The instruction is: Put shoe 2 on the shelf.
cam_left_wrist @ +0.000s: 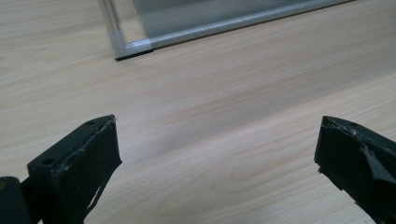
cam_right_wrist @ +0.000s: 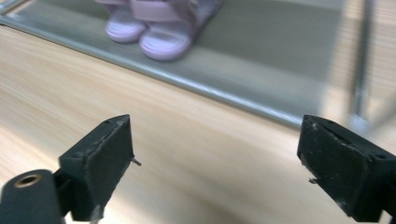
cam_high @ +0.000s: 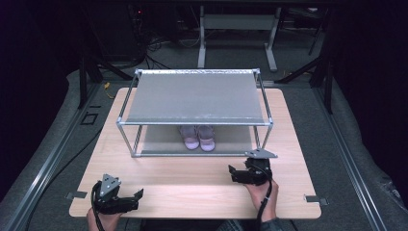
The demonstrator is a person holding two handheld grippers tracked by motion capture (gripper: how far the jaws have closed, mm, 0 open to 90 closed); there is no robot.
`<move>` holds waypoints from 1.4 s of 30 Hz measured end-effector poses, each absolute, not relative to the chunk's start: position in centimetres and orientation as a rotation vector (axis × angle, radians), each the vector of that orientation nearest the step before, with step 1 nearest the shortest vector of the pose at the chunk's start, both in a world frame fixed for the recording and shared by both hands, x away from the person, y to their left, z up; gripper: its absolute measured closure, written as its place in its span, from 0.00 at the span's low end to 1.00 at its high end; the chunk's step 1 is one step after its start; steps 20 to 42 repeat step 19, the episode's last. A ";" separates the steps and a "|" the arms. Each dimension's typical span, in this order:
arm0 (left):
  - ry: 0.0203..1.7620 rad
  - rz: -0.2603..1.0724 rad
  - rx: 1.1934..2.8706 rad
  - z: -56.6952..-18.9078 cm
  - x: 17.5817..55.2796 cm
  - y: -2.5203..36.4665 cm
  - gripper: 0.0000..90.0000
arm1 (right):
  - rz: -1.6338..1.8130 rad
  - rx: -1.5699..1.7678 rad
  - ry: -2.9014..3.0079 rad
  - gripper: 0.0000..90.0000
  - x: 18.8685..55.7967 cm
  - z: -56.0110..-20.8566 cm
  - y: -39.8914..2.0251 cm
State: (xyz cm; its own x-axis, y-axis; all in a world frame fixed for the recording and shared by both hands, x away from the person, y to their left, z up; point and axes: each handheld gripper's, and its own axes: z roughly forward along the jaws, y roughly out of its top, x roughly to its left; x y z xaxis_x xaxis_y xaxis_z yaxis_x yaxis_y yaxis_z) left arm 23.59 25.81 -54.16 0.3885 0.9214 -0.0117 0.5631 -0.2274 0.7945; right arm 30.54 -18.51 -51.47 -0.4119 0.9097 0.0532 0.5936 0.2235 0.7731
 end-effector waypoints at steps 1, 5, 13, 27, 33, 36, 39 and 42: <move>1.279 0.617 1.910 -54.2 23.6 25.8 0.00 | 1.025 1.395 2.078 0.10 30.0 -51.5 -19.1; 1.285 0.613 1.918 -54.5 23.8 25.8 0.00 | 0.968 1.457 2.036 0.05 27.9 -52.5 -21.9; 1.288 0.610 1.918 -54.8 24.0 25.6 0.00 | 0.917 1.531 2.006 0.00 26.2 -54.1 -24.5; 1.289 0.596 1.924 -55.3 24.1 25.4 0.00 | 0.925 1.571 1.972 0.00 25.5 -54.9 -25.4; 1.289 0.596 1.924 -55.3 24.1 25.4 0.00 | 0.925 1.571 1.972 0.00 25.5 -54.9 -25.4; 1.289 0.596 1.924 -55.3 24.1 25.4 0.00 | 0.925 1.571 1.972 0.00 25.5 -54.9 -25.4; 1.289 0.596 1.924 -55.3 24.1 25.4 0.00 | 0.925 1.571 1.972 0.00 25.5 -54.9 -25.4; 1.289 0.596 1.924 -55.3 24.1 25.4 0.00 | 0.925 1.571 1.972 0.00 25.5 -54.9 -25.4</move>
